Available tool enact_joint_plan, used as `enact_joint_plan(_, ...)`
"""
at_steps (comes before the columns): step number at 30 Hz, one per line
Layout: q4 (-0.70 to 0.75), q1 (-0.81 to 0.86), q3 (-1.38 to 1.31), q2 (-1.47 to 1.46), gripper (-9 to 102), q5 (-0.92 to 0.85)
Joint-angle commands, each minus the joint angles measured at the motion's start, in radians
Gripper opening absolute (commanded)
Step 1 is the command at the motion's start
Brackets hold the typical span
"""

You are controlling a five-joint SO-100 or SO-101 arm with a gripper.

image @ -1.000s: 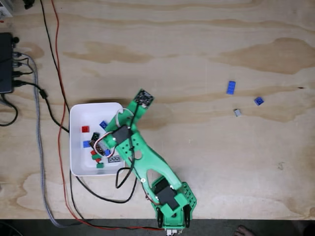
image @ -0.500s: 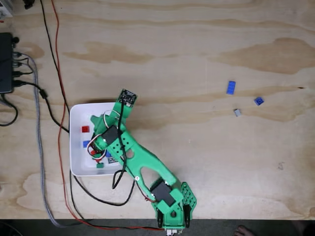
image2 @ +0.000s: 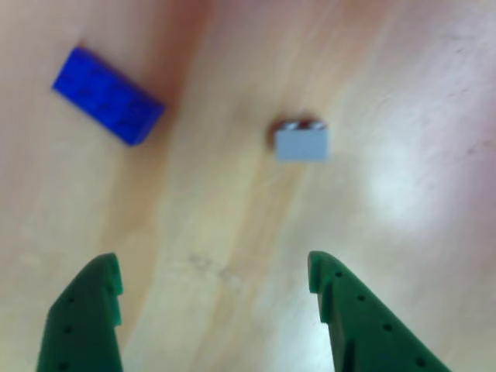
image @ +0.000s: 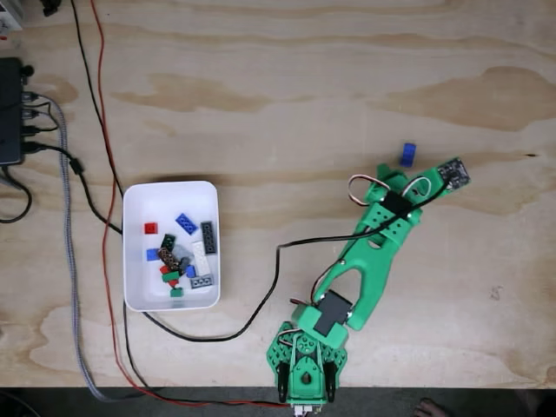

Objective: Put all lego bricks in the bin.

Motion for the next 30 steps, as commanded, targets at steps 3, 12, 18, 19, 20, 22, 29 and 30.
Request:
enact_joint_plan(3, -0.040, 0.160, -0.107, -0.092, 24, -0.061)
enact_joint_plan(12, -0.075, 0.163, -0.153, -0.173, 22, -0.086)
enact_joint_plan(18, -0.091, 0.133, -0.199, -0.199, 21, -0.089)
enact_joint_plan(19, -0.091, 0.132, -0.213, -0.209, 21, -0.091)
enact_joint_plan(20, -0.091, 0.130, -0.224, -0.218, 20, -0.095)
enact_joint_plan(22, -0.092, 0.127, -0.241, -0.235, 18, -0.110)
enact_joint_plan(29, -0.091, 0.130, -0.256, -0.267, 7, -0.147)
enact_joint_plan(30, -0.094, 0.130, -0.259, -0.272, 5, -0.147)
